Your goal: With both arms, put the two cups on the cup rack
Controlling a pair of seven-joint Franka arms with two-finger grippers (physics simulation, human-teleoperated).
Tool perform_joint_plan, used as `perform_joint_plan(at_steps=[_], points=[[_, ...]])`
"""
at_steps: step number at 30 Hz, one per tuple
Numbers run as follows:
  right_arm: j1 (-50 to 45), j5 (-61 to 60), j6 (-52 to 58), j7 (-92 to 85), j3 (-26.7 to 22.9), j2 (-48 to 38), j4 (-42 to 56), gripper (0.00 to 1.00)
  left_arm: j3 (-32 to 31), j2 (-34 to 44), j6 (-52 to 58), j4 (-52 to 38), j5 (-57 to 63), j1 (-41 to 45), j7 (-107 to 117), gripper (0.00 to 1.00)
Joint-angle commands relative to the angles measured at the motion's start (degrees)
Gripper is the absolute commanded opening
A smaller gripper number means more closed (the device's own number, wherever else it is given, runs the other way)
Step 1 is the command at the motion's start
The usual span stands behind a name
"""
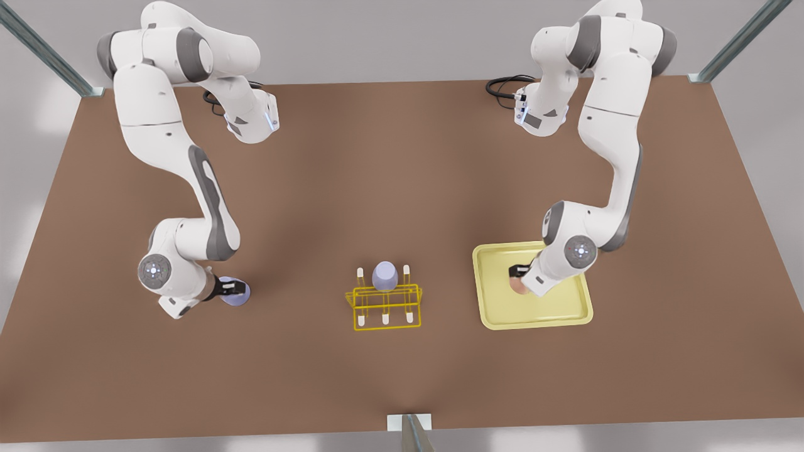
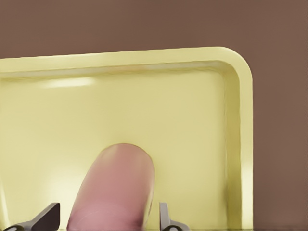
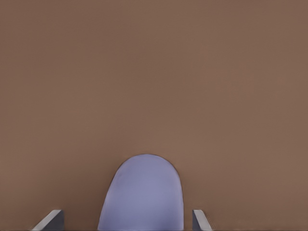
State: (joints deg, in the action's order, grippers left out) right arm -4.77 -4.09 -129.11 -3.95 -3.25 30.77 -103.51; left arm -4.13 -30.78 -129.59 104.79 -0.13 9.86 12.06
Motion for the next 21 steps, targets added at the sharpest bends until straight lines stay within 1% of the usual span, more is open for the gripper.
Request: perform_joint_plan(at_steps=[1, 6, 11, 13, 19, 21], points=[[0.0, -0.2, -3.9, -0.4, 0.0, 0.0, -1.4, 1.0, 0.0, 0.4, -2.2, 0.9, 0.0, 0.1, 4.5, 1.0], [0.0, -0.2, -6.9, -0.4, 0.0, -0.1, -4.3, 1.0, 0.0, -1.3, -5.1, 1.1, 0.0, 0.2, 4.6, 1.0], [0.0, -0.3, -9.4, -0.4, 0.0, -0.1, -6.9, 1.0, 0.0, -2.5, -5.2, 2.3, 0.0, 0.2, 4.5, 1.0], [0.1, -0.3, -10.4, -0.4, 0.0, 0.1, -7.2, 1.0, 0.0, -2.4, -5.2, 2.3, 0.0, 0.2, 4.3, 0.82], [0.2, -0.3, -10.8, -0.4, 0.0, 0.5, -7.2, 0.99, 0.0, -1.3, -4.5, 1.9, 0.0, 0.2, 4.2, 0.82], [0.2, -0.3, -10.7, -0.4, 0.0, 0.3, -7.2, 0.94, 0.0, -1.3, -4.5, 1.9, 0.0, 0.2, 4.2, 0.82]])
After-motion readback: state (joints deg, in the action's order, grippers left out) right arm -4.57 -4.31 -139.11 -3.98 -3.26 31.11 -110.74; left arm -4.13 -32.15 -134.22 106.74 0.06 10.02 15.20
